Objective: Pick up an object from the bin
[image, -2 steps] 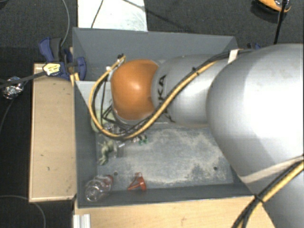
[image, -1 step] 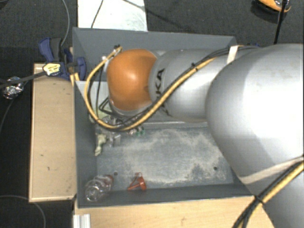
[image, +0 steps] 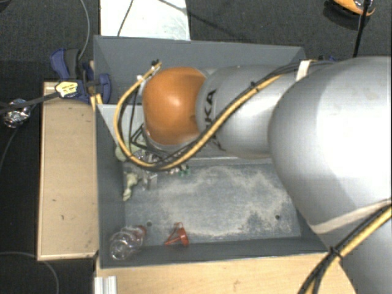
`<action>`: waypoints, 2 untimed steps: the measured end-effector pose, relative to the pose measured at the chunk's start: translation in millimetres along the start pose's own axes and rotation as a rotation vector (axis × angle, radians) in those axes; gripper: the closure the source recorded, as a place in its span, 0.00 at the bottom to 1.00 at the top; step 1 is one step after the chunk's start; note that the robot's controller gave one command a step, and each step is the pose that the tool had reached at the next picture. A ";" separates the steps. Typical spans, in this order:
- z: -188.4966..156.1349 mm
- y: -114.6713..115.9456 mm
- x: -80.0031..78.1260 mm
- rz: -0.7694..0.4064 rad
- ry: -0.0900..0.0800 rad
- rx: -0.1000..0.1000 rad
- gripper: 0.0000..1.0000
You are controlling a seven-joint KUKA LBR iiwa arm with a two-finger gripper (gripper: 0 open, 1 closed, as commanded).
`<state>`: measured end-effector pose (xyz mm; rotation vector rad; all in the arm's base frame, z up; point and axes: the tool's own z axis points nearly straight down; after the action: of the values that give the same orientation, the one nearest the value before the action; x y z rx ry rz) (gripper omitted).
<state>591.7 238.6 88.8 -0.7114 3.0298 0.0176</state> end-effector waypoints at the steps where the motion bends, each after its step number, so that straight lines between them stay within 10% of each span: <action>1: -41.9 2.8 3.2 -0.016 0.024 0.005 1.00; 2: -96.6 -24.7 41.7 -0.089 0.009 -0.001 1.00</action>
Offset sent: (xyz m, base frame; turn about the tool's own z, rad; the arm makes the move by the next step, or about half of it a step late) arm -0.0381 -0.0656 0.1149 -0.1068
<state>562.9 196.2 183.9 -0.8473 3.0034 0.0143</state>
